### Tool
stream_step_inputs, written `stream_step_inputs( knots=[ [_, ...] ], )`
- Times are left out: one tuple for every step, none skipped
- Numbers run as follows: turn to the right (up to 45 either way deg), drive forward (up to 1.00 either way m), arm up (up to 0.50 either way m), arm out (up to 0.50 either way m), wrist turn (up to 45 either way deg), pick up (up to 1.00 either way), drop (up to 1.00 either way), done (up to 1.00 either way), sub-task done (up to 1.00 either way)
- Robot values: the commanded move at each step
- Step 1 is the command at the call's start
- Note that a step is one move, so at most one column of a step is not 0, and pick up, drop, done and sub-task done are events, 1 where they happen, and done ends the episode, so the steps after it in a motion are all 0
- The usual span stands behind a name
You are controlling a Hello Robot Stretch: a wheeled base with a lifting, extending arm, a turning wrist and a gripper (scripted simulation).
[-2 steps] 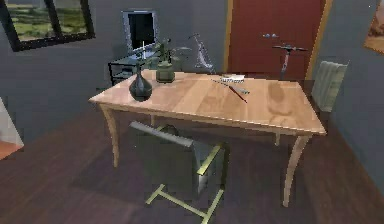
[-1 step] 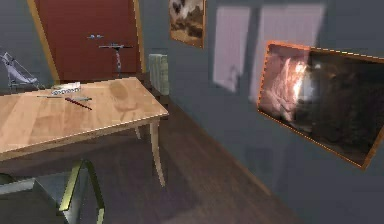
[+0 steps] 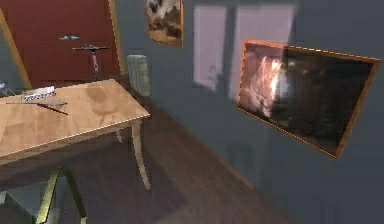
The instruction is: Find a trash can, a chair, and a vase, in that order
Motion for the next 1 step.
stream_step_inputs(
  knots=[
    [0.0,0.55,0.00,0.00,0.0,0.00,0.00,0.00,0.00]
  ],
)
